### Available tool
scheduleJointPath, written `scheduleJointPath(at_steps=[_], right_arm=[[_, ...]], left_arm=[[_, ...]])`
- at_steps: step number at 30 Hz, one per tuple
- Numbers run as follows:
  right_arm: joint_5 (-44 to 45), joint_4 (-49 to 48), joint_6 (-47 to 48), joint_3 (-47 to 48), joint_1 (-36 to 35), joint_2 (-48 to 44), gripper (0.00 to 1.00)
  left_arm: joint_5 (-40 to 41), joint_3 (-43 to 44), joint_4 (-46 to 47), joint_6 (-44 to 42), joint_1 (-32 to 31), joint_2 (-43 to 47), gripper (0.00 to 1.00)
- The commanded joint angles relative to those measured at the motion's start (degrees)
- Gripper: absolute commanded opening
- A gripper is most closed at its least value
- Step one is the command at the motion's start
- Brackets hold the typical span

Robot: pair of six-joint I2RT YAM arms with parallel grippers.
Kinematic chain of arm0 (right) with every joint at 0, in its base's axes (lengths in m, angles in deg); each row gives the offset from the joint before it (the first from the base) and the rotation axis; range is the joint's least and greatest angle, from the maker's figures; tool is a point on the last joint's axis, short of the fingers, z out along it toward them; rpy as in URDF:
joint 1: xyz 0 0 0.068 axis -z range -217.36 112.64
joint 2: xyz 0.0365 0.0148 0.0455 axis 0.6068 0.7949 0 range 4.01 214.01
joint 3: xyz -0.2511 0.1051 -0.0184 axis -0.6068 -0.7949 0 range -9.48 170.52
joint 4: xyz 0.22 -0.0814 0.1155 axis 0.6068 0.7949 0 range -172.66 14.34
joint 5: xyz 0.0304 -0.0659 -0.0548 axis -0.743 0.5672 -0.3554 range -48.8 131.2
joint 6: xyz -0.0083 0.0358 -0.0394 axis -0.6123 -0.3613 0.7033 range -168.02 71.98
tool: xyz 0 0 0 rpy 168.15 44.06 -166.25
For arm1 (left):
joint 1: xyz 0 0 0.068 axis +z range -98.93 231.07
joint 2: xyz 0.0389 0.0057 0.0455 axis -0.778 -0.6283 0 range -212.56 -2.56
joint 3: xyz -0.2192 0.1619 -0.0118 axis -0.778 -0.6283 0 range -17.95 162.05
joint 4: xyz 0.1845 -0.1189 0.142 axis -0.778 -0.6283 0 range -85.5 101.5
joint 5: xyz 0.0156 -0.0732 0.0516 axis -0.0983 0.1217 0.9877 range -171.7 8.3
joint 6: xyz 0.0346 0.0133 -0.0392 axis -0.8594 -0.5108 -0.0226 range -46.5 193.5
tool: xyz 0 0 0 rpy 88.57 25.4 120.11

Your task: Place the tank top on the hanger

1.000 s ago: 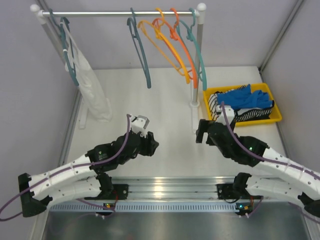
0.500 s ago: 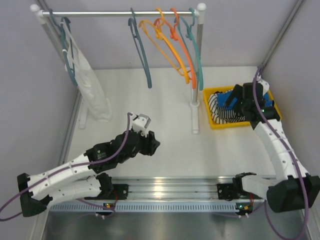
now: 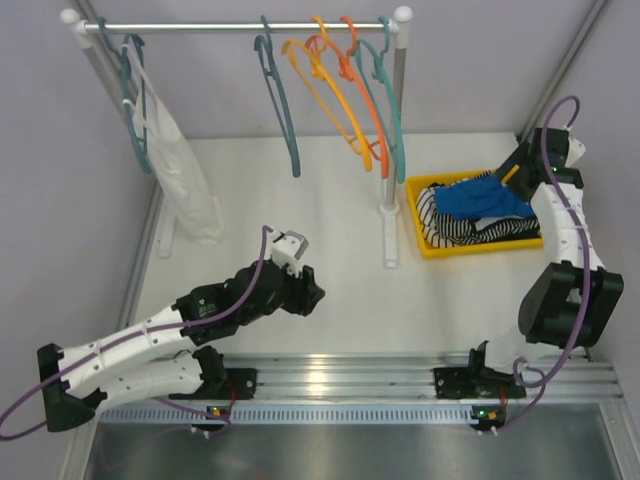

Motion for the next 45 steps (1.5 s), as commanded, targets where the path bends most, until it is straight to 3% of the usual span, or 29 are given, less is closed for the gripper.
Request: scheduleJointPath(at_steps=[1,7,12,16,17,19,21,36,45], right_arm=[[0.6,-0.6,1.4,4.3,1.1,3.7,0.89],[-1.4,-0.1,2.6,8.1,1.9,10.2,0.82],[-4.1,-0.5,3.5,7.9,1.9,12.5,0.67],[-6.4,0.0,3.8,8.5,1.8,13.0,0.41],[-6.7,-0.4,3.8,8.1,1.7,12.1,0.27],[-7.8,-0.5,3.8,8.3,1.6,11.4,0.18],[-8.9,1.2,4.0,10.2,1.4,9.9,0.02],[-18.5,7.8,2.8,33.1,-4.6,-8.0,0.0],[-24.7,9.1,1.2,38.9,-6.2,-15.9,0.0]], left_arm=[[-1.1,1.2,0.4,0.3,-0.3,1.1,0.56],[-1.6,1.1,0.2,0.2,-0.3,2.9,0.55],[-1.4,0.1,-0.1,0.1,-0.3,4.1,0.56],[-0.9,-0.9,0.1,0.1,-0.3,5.1,0.56],[-0.7,-1.0,0.0,-0.1,-0.3,5.2,0.56],[-0.7,-0.8,-0.1,-0.3,-0.3,5.2,0.56],[-0.3,-0.4,0.0,-0.8,-0.3,5.2,0.56],[3.8,5.8,-1.4,-2.0,-0.3,6.7,0.56],[6.0,10.2,-2.0,-2.9,-0.3,7.6,0.56]])
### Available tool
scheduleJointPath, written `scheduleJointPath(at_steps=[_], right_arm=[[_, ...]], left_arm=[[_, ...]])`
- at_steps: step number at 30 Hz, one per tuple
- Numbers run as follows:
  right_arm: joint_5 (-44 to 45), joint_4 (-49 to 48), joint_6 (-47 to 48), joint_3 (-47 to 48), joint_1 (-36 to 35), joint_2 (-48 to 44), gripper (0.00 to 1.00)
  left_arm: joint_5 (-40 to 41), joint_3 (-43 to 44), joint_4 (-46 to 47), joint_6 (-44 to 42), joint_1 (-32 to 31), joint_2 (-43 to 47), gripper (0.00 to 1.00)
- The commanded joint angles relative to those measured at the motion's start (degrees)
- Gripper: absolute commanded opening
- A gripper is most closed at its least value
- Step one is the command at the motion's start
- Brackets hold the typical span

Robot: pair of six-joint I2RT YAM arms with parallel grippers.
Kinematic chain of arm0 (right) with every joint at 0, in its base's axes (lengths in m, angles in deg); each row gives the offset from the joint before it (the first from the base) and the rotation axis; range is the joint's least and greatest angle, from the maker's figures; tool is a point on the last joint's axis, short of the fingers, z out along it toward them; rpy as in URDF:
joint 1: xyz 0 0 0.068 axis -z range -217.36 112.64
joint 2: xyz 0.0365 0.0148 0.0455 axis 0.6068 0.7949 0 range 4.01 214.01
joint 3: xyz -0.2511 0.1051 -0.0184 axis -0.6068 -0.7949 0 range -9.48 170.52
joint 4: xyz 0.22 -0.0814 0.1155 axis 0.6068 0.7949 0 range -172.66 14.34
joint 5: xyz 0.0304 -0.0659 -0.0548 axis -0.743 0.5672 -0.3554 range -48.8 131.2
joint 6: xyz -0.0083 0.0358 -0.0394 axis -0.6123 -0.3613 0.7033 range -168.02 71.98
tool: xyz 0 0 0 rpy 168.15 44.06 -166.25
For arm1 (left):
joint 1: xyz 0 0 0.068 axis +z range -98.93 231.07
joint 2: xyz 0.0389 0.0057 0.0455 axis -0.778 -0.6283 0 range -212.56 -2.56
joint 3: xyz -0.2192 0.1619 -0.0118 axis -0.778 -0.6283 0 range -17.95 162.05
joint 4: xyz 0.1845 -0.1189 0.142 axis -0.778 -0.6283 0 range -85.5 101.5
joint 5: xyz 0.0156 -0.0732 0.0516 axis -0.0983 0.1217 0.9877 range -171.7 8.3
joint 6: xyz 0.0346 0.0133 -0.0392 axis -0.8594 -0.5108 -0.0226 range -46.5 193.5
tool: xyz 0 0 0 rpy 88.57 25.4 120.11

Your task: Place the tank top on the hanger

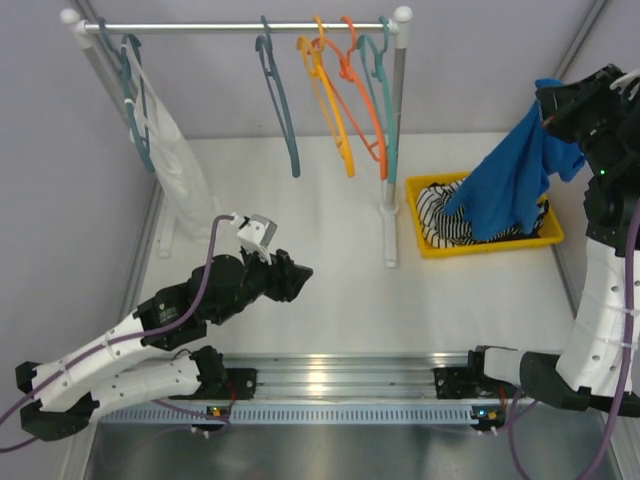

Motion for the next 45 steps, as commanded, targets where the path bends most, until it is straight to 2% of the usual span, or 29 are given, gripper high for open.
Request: scheduleJointPath(at_steps=[1,5,8,12,16,20,21,27,30,32,35,36,37,41,43,45], right_arm=[[-4.2,1.2,-1.5,2.0,-1.8,-1.8,0.0],[-4.1,0.2,-2.6,-2.7,-5.7,-6.0,0.0],[-0.8,-2.8,-2.7,-11.7,-12.9,-10.8,0.0],[3.5,-7.7,-5.0,-28.7,-21.6,-16.1,0.0],[12.5,-13.3,-8.7,-43.5,-38.1,-19.7,0.0],[21.2,-20.8,-16.2,-58.7,-54.5,-19.3,0.0],[24.5,-24.3,-17.6,-60.8,-61.1,-18.9,0.0],[36.9,-30.7,-27.6,-71.2,-81.7,-13.5,0.0],[38.2,-33.6,-31.8,-75.3,-86.8,-11.9,0.0],[37.9,-34.7,-34.1,-77.8,-88.3,-11.0,0.07],[40.3,-30.0,-37.4,-78.8,-91.6,-10.1,0.12],[41.5,-29.1,-37.8,-79.0,-93.3,-10.1,0.15],[42.0,-28.2,-38.5,-79.2,-93.8,-10.5,0.23],[44.6,-23.8,-41.4,-80.2,-95.8,-13.3,0.39],[46.5,-19.9,-42.2,-80.3,-96.0,-15.8,0.46],[48.6,-15.2,-44.0,-80.1,-96.0,-18.8,0.48]], left_arm=[[2.0,2.8,0.6,-1.1,-0.2,1.0,0.56],[2.9,3.0,0.9,-0.9,-0.3,1.5,0.56],[3.4,2.5,1.3,-0.2,-0.3,1.8,0.56],[5.3,0.7,1.6,1.9,-0.3,2.5,0.57],[9.8,-1.5,1.4,6.2,-0.3,3.7,0.59],[13.1,-4.3,0.4,10.5,-0.2,4.5,0.62],[13.3,-5.6,0.1,11.3,-0.3,4.5,0.63],[11.9,-12.2,0.9,17.2,-0.2,3.2,0.68],[6.6,-15.6,4.7,18.7,-0.1,0.9,0.68],[3.9,-18.0,8.4,20.1,-0.1,-1.4,0.67],[-1.4,-20.4,14.8,22.8,-0.2,-4.3,0.66],[-2.6,-22.2,16.7,23.2,-0.1,-4.9,0.66],[-4.8,-23.1,18.5,24.2,-0.2,-5.5,0.66],[-9.5,-25.0,27.1,24.6,-0.2,-10.6,0.66],[-11.3,-25.0,31.4,24.2,-0.2,-12.6,0.65],[-13.1,-24.8,33.9,24.3,-0.2,-15.2,0.65]])
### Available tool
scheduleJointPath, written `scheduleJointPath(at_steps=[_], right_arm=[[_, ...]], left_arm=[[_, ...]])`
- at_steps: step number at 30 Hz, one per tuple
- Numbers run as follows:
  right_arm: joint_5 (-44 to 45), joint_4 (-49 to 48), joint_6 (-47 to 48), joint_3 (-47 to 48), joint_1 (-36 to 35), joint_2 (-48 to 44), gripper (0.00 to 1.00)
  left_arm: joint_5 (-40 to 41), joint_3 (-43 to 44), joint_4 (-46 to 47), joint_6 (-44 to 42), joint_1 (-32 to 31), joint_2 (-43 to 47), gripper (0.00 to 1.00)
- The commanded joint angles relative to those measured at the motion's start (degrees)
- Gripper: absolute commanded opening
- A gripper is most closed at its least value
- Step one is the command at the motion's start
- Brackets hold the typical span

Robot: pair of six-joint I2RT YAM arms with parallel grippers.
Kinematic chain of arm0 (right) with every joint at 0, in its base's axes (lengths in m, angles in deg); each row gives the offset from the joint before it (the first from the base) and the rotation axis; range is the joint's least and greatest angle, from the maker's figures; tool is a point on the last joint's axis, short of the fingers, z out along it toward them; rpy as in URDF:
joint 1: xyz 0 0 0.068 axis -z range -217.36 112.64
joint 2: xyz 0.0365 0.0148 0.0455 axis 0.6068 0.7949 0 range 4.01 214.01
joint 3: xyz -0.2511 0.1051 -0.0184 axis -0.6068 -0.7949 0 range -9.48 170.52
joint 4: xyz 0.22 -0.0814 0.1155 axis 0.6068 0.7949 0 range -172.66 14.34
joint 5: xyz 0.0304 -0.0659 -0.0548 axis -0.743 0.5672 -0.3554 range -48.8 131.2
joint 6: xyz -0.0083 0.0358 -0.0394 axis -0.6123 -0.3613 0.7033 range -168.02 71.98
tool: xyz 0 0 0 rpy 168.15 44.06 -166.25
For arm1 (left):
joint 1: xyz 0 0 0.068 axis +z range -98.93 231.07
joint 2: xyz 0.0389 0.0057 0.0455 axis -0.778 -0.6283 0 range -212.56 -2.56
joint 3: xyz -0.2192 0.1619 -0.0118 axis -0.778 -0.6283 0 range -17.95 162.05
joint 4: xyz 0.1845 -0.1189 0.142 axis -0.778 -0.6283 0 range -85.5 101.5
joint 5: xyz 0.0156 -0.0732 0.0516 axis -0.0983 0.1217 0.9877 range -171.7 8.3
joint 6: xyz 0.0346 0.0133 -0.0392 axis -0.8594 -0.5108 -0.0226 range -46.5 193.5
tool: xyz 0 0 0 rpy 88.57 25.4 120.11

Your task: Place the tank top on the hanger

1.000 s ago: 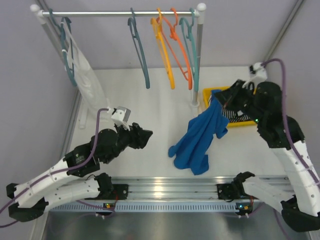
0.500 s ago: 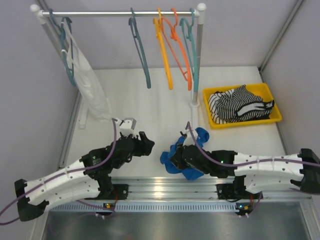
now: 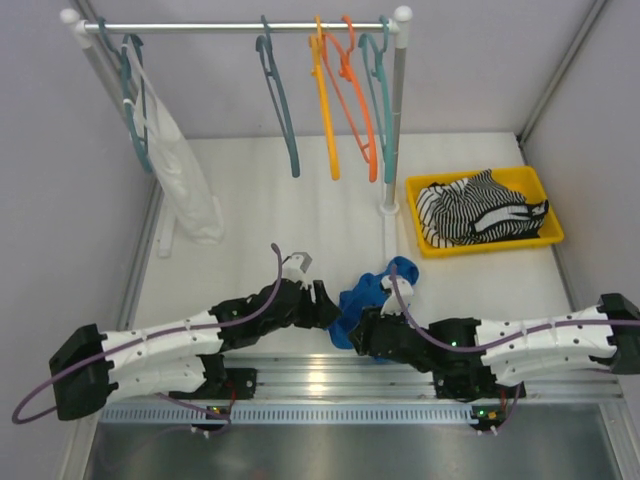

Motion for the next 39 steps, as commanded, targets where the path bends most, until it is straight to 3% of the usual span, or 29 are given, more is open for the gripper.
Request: scheduleJointPath(at_steps=[1,10,14,17,21,24,30,35,39], right_arm=[[7.0,7.6,-4.9,0.6,-0.9,-5.7,0.49],[16.4,27.6,-14.5,4.7,-0.5,-12.6,0.56],[16.7,32.2,-11.1,7.4,3.2,-14.6,0.56],[12.2,28.5,0.2,7.0,12.5,-17.0,0.54],[-5.8,17.0,16.3,5.6,34.3,-16.9,0.52],[-14.4,12.6,24.3,6.7,43.9,-11.9,0.51],[-22.7,2.8,31.0,10.4,51.4,0.8,0.5],[-25.4,-2.4,31.4,10.9,52.4,8.4,0.5],[-26.4,-5.1,30.6,10.4,52.7,13.4,0.5]], left_arm=[[-5.4,0.3,12.5,1.0,-0.1,-4.1,0.65],[-8.2,0.4,16.0,2.3,-0.2,-9.2,0.56],[-6.7,1.2,12.6,1.9,-0.1,-9.0,0.51],[-6.2,2.3,10.5,1.2,-0.1,-10.0,0.49],[-6.9,2.5,9.4,0.9,-0.2,-12.1,0.47],[-7.9,2.5,10.2,0.9,-0.2,-13.7,0.43],[-8.1,3.4,10.1,0.3,-0.2,-15.9,0.36],[-7.5,4.4,9.3,-0.4,-0.2,-16.9,0.34],[-7.8,4.9,8.8,-0.7,-0.2,-17.7,0.23]])
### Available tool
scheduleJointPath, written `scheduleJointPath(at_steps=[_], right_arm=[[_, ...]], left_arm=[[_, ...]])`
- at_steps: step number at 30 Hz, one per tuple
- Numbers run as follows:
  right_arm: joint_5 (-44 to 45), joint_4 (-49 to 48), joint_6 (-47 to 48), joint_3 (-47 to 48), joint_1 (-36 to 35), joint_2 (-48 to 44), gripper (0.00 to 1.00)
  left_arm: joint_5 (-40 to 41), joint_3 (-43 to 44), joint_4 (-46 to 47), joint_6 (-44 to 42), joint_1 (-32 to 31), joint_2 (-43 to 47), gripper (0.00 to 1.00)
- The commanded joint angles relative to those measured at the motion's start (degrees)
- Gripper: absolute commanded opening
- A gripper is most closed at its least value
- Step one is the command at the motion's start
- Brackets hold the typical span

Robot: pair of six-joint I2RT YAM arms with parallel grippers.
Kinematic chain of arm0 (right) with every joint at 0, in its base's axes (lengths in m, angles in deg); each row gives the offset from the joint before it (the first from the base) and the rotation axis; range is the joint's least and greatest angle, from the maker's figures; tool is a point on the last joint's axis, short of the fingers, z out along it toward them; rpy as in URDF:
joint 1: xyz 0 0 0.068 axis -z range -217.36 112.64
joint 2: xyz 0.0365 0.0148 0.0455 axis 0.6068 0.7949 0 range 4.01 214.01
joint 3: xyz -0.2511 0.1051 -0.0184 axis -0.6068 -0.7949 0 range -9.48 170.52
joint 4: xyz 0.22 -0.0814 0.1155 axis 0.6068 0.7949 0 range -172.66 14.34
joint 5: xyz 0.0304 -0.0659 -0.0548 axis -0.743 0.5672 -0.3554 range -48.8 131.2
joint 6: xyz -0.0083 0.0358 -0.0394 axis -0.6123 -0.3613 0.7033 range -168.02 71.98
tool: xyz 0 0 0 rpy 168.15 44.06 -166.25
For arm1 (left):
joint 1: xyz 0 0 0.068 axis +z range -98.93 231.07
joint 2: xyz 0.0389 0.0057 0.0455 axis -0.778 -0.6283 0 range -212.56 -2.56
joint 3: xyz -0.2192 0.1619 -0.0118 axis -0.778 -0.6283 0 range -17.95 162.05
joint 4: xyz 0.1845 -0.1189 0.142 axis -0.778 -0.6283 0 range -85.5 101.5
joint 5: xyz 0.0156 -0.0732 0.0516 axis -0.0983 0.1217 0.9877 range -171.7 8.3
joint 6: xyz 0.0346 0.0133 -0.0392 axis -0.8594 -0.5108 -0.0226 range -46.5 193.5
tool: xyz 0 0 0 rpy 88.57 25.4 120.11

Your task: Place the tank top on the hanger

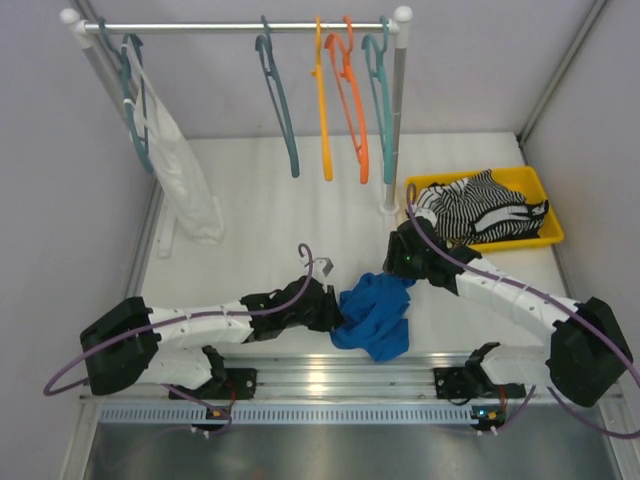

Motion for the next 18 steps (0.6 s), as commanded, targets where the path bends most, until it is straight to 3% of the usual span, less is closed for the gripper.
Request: scheduleJointPath(at_steps=[1,6,11,18], right_arm=[[-2.7,-6.2,1.1,1.9,1.1,2.7,0.5],[-1.5,-7.0,1.9,1.7,1.7,4.7,0.43],[0.5,-4.8,2.8,2.7,2.5,2.4,0.01],[-0.6,0.3,2.0,7.2,2.6,-14.9,0.0]], left_arm=[[0.1,2.5,0.1,-1.1,-0.2,-0.5,0.2],[0.4,2.5,-0.7,-1.9,-0.2,0.0,0.0],[3.5,4.8,-7.2,-3.5,-0.2,3.7,0.0],[18.4,14.1,-22.4,-8.7,-0.2,15.1,0.0]])
